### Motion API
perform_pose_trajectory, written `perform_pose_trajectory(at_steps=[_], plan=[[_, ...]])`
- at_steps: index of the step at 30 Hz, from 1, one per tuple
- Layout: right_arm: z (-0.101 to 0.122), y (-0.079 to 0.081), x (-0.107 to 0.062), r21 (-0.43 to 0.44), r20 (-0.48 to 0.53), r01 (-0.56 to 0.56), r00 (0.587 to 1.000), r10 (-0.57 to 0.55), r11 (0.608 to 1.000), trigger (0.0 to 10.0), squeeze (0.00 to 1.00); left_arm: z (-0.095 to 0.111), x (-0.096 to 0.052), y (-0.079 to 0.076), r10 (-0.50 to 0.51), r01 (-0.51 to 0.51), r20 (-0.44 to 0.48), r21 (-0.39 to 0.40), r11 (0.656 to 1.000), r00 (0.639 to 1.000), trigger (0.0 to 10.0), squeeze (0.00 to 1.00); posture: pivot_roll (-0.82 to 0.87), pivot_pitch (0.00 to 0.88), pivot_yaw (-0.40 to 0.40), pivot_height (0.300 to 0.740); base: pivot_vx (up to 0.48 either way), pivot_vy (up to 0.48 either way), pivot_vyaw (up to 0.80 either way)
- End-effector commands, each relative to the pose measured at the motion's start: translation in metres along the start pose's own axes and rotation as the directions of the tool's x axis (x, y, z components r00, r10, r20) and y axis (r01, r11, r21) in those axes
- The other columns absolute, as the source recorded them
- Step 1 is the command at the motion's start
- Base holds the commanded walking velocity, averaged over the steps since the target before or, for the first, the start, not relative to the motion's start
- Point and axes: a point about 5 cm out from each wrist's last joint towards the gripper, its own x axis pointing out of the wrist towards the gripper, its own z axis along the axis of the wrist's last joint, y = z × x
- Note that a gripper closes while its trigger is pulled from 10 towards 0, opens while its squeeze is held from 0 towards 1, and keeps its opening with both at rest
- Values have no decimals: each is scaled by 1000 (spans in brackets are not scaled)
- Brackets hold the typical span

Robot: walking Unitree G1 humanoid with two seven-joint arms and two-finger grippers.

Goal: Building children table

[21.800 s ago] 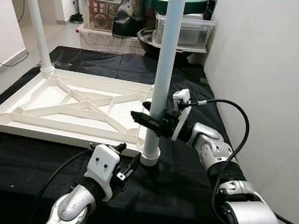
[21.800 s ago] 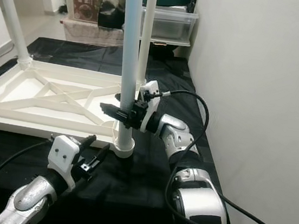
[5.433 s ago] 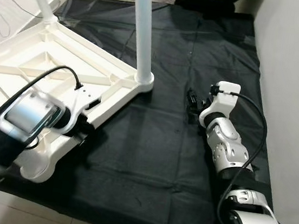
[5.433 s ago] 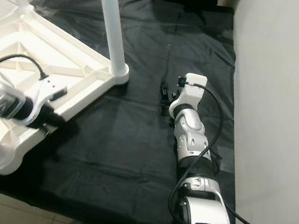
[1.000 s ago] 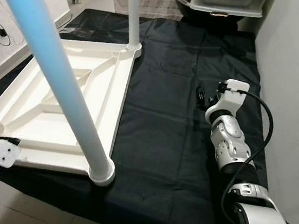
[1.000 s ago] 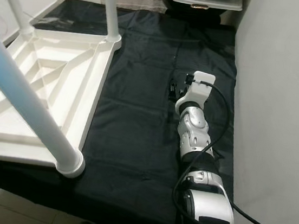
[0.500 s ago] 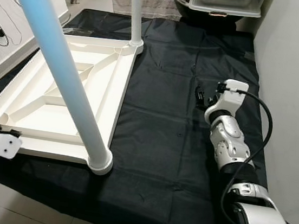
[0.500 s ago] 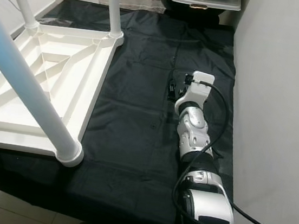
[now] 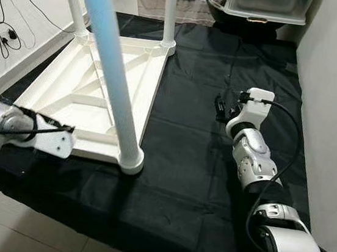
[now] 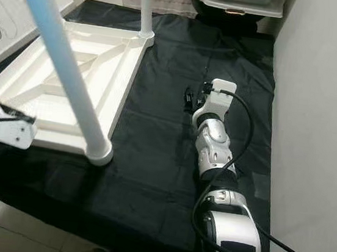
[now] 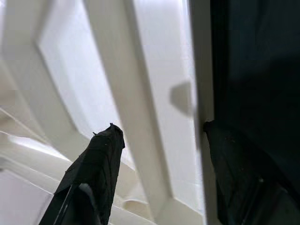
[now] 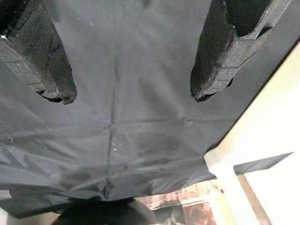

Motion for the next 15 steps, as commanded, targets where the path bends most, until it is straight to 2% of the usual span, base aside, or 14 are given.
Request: perform_pose_trajectory(at_steps=[1, 3, 6, 7, 9, 10, 11, 13, 14, 15], plan=[[-3, 2, -1, 15, 0, -3, 1000, 3, 1000, 10000, 0, 4, -5, 8, 49, -49, 19, -10, 999, 999, 10000, 0, 39, 100, 53, 740, 0, 0, 0], [-3, 2, -1, 15, 0, -3, 1000, 3, 1000, 10000, 0, 4, -5, 8, 49, -49, 19, -10, 999, 999, 10000, 0, 39, 100, 53, 740, 0, 0, 0], [-4, 3, -1, 17, -1, -5, 1000, 5, 1000, 10000, 0, 29, -10, 8, 67, -64, 106, -35, 997, 992, 10000, 0, 43, 81, 52, 740, 0, 0, 0], [-4, 3, -1, 17, -1, -5, 1000, 5, 1000, 10000, 0, 29, -10, 8, 67, -64, 106, -35, 997, 992, 10000, 0, 43, 81, 52, 740, 0, 0, 0], [-5, 4, -1, 22, -2, -5, 1000, 5, 1000, 10000, 0, 47, -13, 10, 128, -115, 169, -83, 990, 977, 10000, 0, 46, 73, 52, 740, 0, 0, 0], [-5, 4, -1, 22, -2, -5, 1000, 5, 1000, 10000, 0, 47, -13, 10, 128, -115, 169, -83, 990, 977, 10000, 0, 46, 73, 52, 740, 0, 0, 0], [-6, 6, -1, 26, -2, -9, 1000, 9, 1000, 10000, 0, 60, -15, 13, 190, -165, 205, -135, 977, 960, 10000, 0, 47, 69, 50, 740, 0, 0, 0], [-6, 6, -1, 26, -2, -9, 1000, 9, 1000, 10000, 0, 60, -15, 13, 190, -165, 205, -135, 977, 960, 10000, 0, 47, 69, 50, 740, 0, 0, 0], [-6, 8, -1, 25, 2, -18, 1000, 18, 1000, 10000, 0, 73, -18, 12, 262, -217, 225, -207, 954, 938, 10000, 0, 48, 64, 51, 740, 0, 0, 0], [-6, 8, -2, 23, 5, -23, 1000, 23, 999, 10000, 0, 78, -19, 10, 287, -234, 229, -234, 944, 930, 10000, 0, 48, 64, 51, 740, 0, 0, 0]])
